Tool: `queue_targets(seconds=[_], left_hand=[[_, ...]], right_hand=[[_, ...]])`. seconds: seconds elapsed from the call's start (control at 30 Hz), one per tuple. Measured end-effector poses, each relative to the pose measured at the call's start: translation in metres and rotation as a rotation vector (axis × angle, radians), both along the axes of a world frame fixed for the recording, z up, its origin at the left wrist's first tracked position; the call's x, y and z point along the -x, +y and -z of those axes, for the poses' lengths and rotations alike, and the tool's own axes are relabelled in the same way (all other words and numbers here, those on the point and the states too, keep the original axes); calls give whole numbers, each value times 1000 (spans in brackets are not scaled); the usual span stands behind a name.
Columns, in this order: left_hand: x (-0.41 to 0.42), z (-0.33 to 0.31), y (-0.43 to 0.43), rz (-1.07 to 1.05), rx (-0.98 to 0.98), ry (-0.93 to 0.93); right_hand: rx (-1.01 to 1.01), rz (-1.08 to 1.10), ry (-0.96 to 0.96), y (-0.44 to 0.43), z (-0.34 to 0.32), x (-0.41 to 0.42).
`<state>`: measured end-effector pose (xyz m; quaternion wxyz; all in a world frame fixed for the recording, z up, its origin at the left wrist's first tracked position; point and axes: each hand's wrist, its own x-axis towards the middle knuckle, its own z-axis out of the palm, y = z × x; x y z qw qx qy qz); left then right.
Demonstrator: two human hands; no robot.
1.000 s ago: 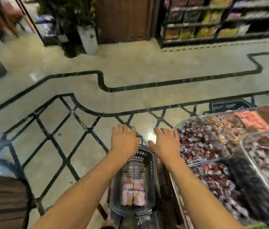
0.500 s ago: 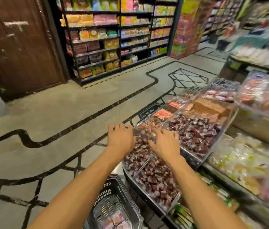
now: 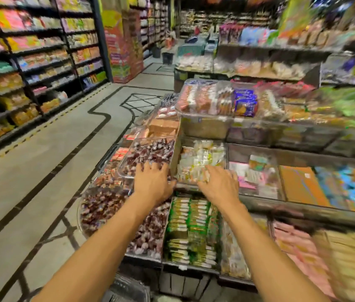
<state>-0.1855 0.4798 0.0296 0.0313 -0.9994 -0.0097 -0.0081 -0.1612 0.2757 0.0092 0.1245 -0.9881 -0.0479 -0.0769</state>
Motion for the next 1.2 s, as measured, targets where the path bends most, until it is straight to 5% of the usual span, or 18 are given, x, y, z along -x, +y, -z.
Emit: queue_targets(seconds=[0.57,0.9,1.2], left_hand=[[-55,6,-254,219,-26,-26],[-109,47,-282,270,-46,68],[-189,80,-279,296,179,188]], right_hand=[[-84,216,31,-260,11,5],[-110,253,117,-302,36,-32],[-139,272,223,-310,63,-97]])
